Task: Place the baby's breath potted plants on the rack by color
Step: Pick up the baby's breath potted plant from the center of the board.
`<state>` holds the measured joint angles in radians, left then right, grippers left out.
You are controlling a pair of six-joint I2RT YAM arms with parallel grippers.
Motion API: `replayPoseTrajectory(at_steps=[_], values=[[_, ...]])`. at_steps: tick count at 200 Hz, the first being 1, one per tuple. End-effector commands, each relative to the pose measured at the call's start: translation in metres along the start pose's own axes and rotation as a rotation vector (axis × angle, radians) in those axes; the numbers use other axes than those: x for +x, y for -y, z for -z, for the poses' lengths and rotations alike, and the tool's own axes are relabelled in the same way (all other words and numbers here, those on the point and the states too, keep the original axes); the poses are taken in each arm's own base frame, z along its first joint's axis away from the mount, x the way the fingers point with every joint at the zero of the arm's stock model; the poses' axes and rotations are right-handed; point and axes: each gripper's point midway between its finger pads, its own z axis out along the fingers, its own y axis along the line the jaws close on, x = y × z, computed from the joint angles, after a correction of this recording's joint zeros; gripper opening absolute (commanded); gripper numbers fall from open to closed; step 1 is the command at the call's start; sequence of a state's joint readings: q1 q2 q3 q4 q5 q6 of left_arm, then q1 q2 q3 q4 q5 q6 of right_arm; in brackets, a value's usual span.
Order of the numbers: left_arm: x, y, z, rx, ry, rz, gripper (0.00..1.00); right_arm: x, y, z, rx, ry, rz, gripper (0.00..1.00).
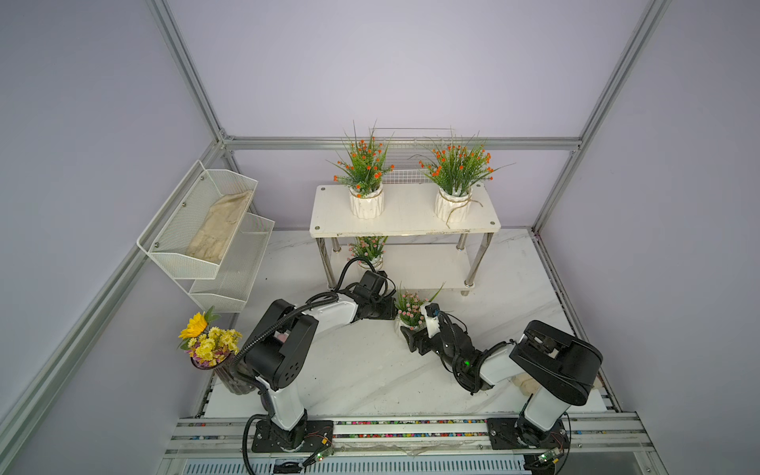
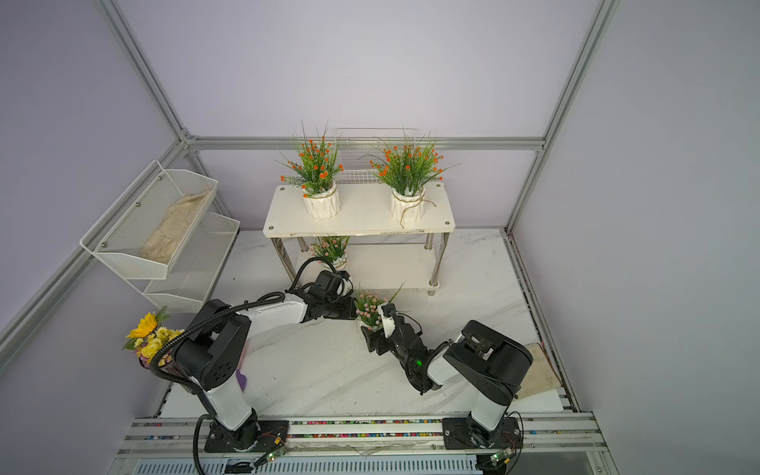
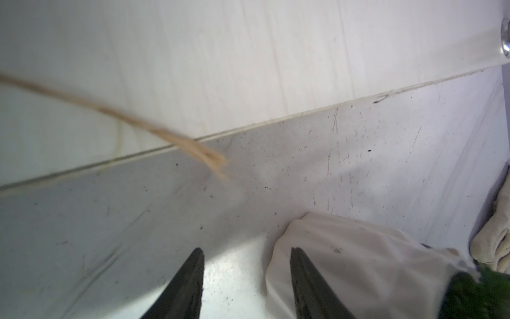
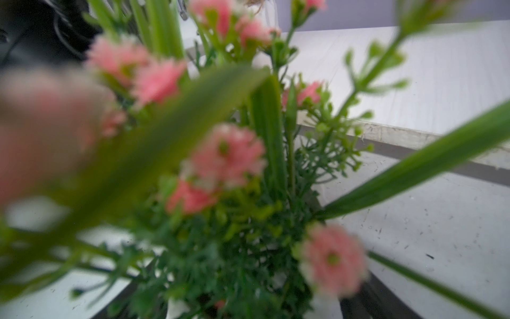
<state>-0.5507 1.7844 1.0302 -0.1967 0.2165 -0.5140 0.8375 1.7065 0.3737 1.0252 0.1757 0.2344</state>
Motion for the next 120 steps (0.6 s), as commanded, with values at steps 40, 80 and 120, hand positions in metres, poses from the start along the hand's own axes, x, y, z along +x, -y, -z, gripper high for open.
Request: replayPoseTrajectory(at_steps=[40,80,120], values=[[0.02,0.048,-0.009,0.137,-0.059,-0.051,0.5,-0.001,-0.013,-0.001,-0.064,0.017,-0.034,0.88],[0.023,0.046,-0.009,0.131,-0.067,-0.047,0.5,-0.008,-0.019,0.0,-0.09,0.036,-0.068,0.9],[0.024,0.043,-0.009,0.12,-0.067,-0.048,0.5,-0.015,-0.016,0.002,-0.071,0.044,-0.076,0.94]])
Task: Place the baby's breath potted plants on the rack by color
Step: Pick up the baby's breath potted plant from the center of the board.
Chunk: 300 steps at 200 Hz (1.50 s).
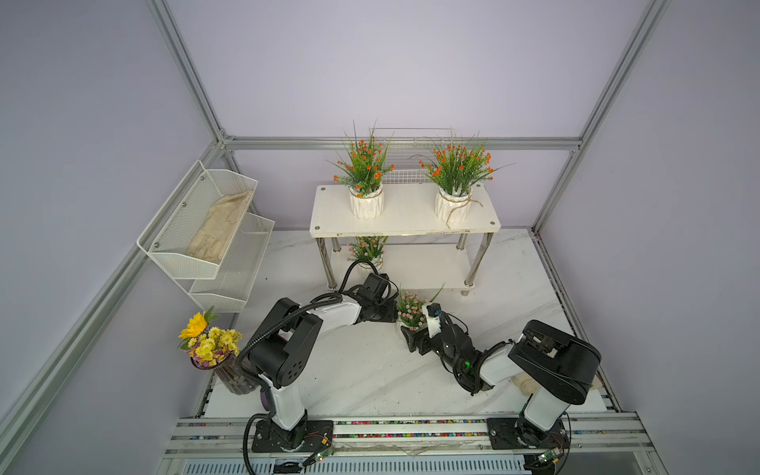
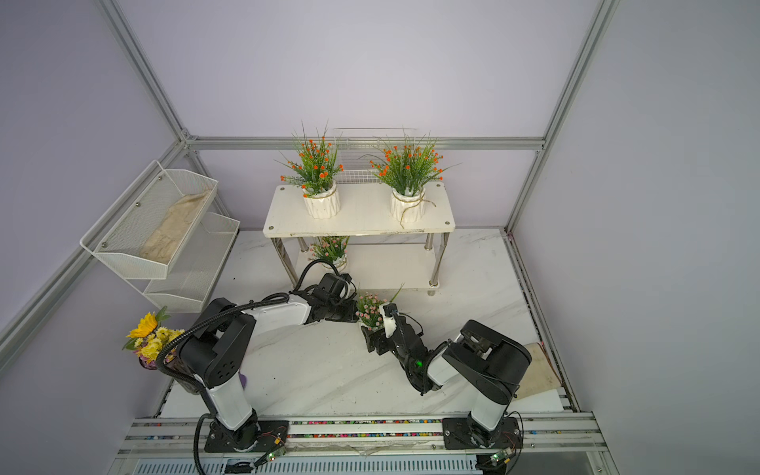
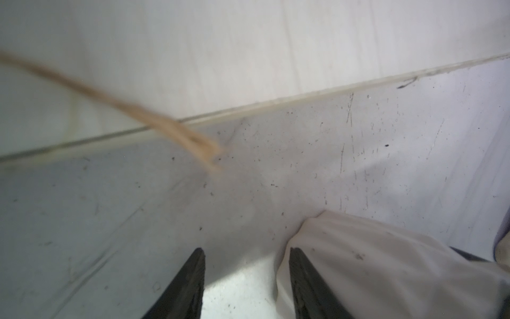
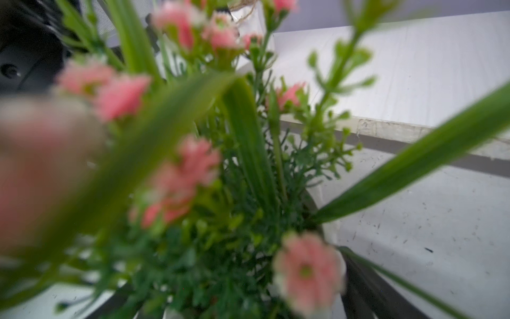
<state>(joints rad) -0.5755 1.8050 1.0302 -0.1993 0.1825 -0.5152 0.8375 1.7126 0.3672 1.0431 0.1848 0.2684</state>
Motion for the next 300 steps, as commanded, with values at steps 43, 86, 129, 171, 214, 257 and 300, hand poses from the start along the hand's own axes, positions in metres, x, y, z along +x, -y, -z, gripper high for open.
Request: replayPoseTrajectory(at_steps=[43,86,129,171,214,257,300], values=[[0.015,0.043,0.0,0.146,-0.05,-0.039,0.5,-0.013,-0.017,-0.002,-0.058,0.02,-0.03,0.95],[0.013,0.045,0.003,0.149,-0.045,-0.045,0.5,-0.008,-0.016,-0.01,-0.049,0.006,-0.017,0.95],[0.016,0.043,0.005,0.142,-0.044,-0.043,0.5,-0.011,-0.017,-0.02,-0.044,0.014,-0.01,0.97],[0.017,0.042,0.006,0.14,-0.045,-0.042,0.49,-0.016,-0.017,-0.019,-0.037,0.039,-0.022,0.95],[0.016,0.041,0.008,0.136,-0.04,-0.046,0.49,-0.02,-0.011,-0.01,-0.015,0.058,-0.02,0.79],[0.013,0.032,0.019,0.093,-0.015,-0.048,0.49,-0.035,-0.009,0.0,-0.001,0.101,-0.005,0.73],[0.011,0.016,0.037,0.05,0.023,-0.028,0.5,-0.058,-0.012,0.007,0.005,0.15,0.015,0.72]])
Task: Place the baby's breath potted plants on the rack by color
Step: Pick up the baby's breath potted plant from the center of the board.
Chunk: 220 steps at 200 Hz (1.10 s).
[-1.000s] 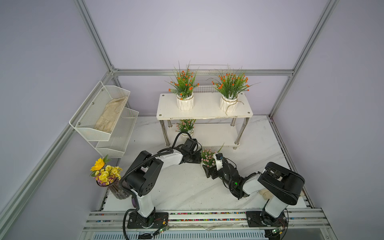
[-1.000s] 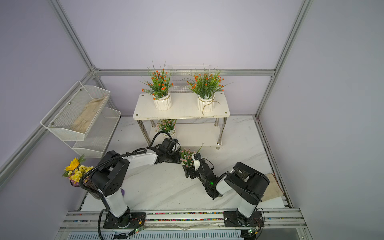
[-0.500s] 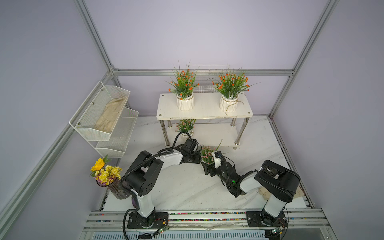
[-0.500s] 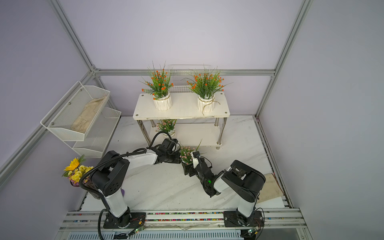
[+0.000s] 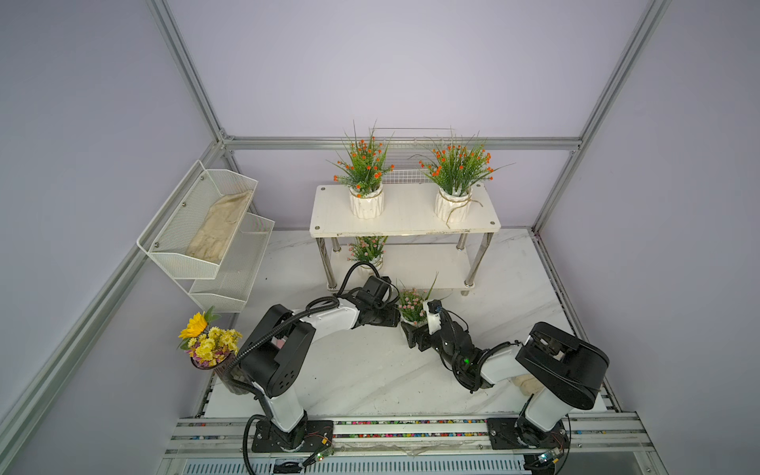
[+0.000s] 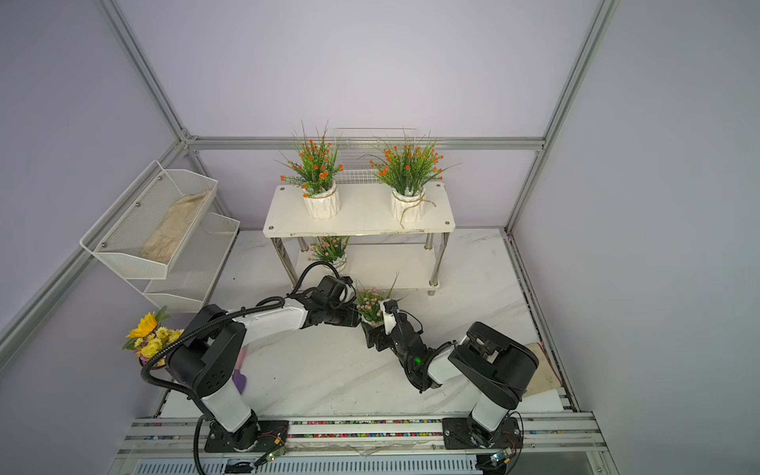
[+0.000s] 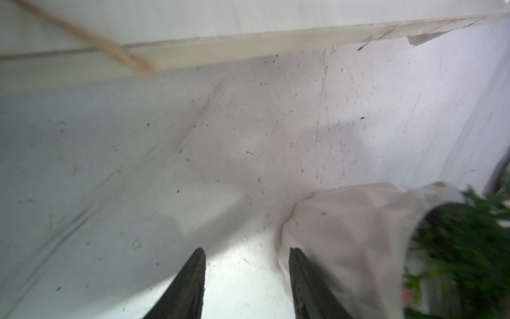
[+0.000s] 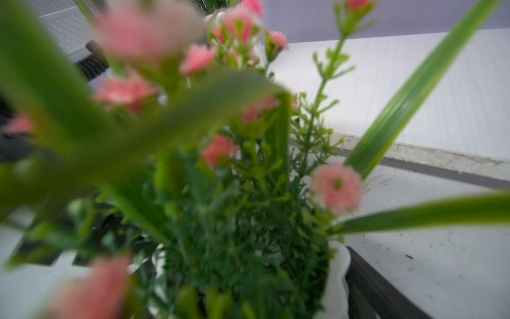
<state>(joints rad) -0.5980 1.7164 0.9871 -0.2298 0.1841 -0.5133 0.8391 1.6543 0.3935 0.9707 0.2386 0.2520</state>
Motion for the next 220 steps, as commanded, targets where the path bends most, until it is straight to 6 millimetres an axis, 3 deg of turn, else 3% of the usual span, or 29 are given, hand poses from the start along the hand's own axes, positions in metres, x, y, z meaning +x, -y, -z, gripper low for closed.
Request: replayPoseTrajectory(at_steps=[1,87,220], values=[[0.001,0.006,0.017,0.031,0.021,-0.005,0.5,-0.042,-0.014,0.006,-0.039,0.125,-0.002,0.72],[0.007,-0.008,0.022,-0.004,0.026,0.012,0.5,-0.05,-0.01,0.005,-0.012,0.153,0.017,0.71],[0.027,-0.029,0.029,-0.06,0.022,0.042,0.5,-0.112,0.003,0.002,0.023,0.301,0.04,0.71]])
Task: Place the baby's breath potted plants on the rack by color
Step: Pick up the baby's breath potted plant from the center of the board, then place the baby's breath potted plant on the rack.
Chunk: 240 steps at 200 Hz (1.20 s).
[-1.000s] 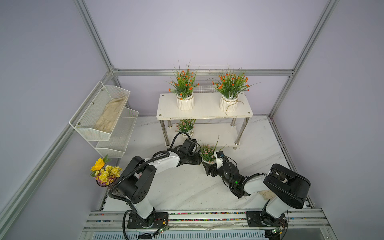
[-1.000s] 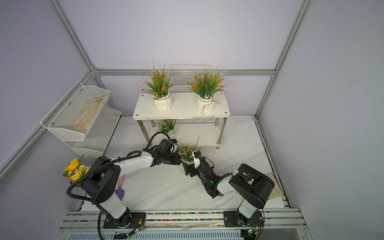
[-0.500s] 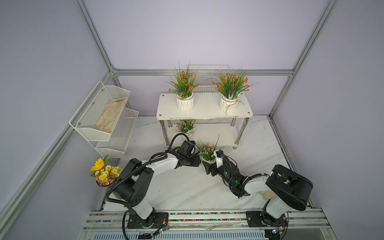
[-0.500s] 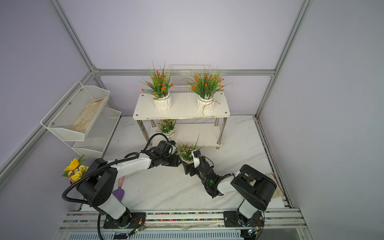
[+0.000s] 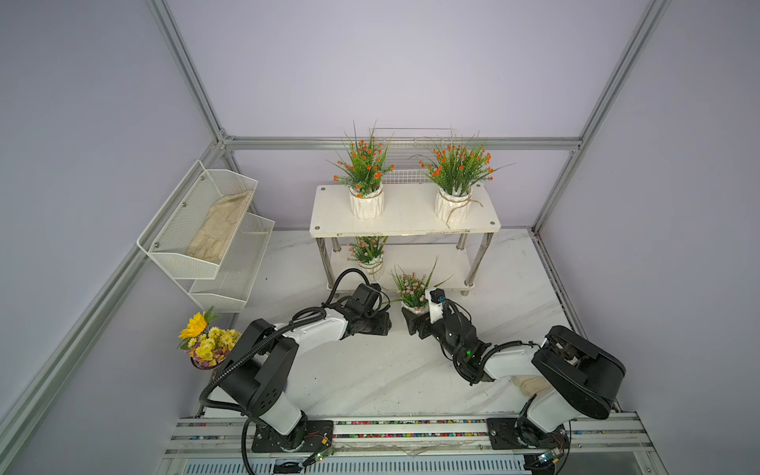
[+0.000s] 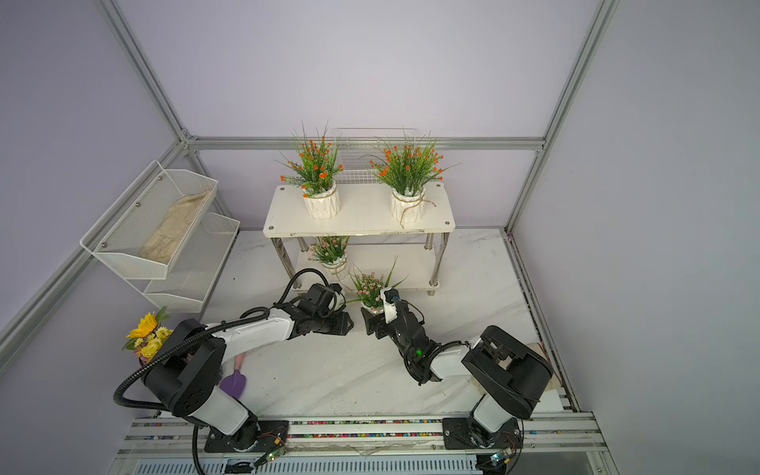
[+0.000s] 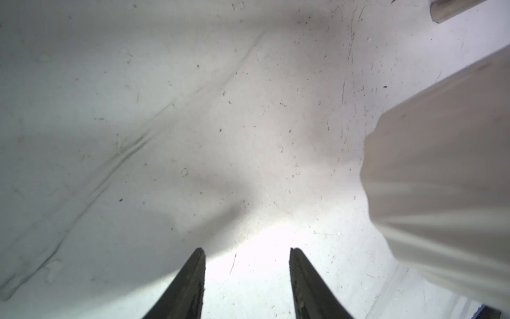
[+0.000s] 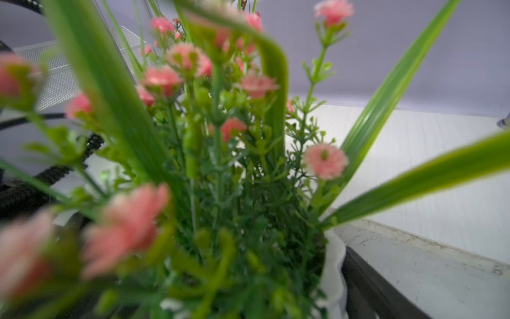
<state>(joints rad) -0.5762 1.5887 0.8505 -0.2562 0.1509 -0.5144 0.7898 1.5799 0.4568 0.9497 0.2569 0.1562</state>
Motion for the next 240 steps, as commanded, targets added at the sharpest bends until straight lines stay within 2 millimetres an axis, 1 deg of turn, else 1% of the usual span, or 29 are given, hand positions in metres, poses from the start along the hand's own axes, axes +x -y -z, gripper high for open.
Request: replayPoseTrajectory(at_steps=[1,32,53,98,117,140,175,218,240], values=[[0.0,-0.004,0.007,-0.005,0.028,0.019,0.5,-0.059,-0.002,-0.002,-0.008,0.18,-0.02,0.71],[0.001,-0.005,0.008,-0.005,0.03,0.023,0.5,-0.073,0.005,-0.007,0.004,0.214,-0.019,0.71],[0.001,-0.005,0.01,-0.004,0.036,0.027,0.5,-0.083,0.014,-0.011,0.022,0.236,-0.015,0.71],[0.002,-0.005,0.017,0.001,0.052,0.028,0.5,-0.099,0.033,-0.027,0.046,0.27,-0.013,0.7],[0.003,-0.006,0.019,-0.003,0.057,0.029,0.49,-0.101,0.041,-0.036,0.062,0.278,-0.005,0.7],[0.005,-0.007,0.021,-0.002,0.06,0.033,0.49,-0.103,0.059,-0.049,0.089,0.287,-0.019,0.7],[0.006,-0.008,0.024,-0.002,0.07,0.034,0.49,-0.101,0.082,-0.067,0.125,0.302,-0.02,0.7],[0.005,-0.009,0.03,-0.009,0.087,0.03,0.49,-0.102,0.102,-0.079,0.164,0.317,-0.008,0.7],[0.006,-0.011,0.029,-0.018,0.084,0.031,0.49,-0.097,0.113,-0.084,0.18,0.316,-0.009,0.7]])
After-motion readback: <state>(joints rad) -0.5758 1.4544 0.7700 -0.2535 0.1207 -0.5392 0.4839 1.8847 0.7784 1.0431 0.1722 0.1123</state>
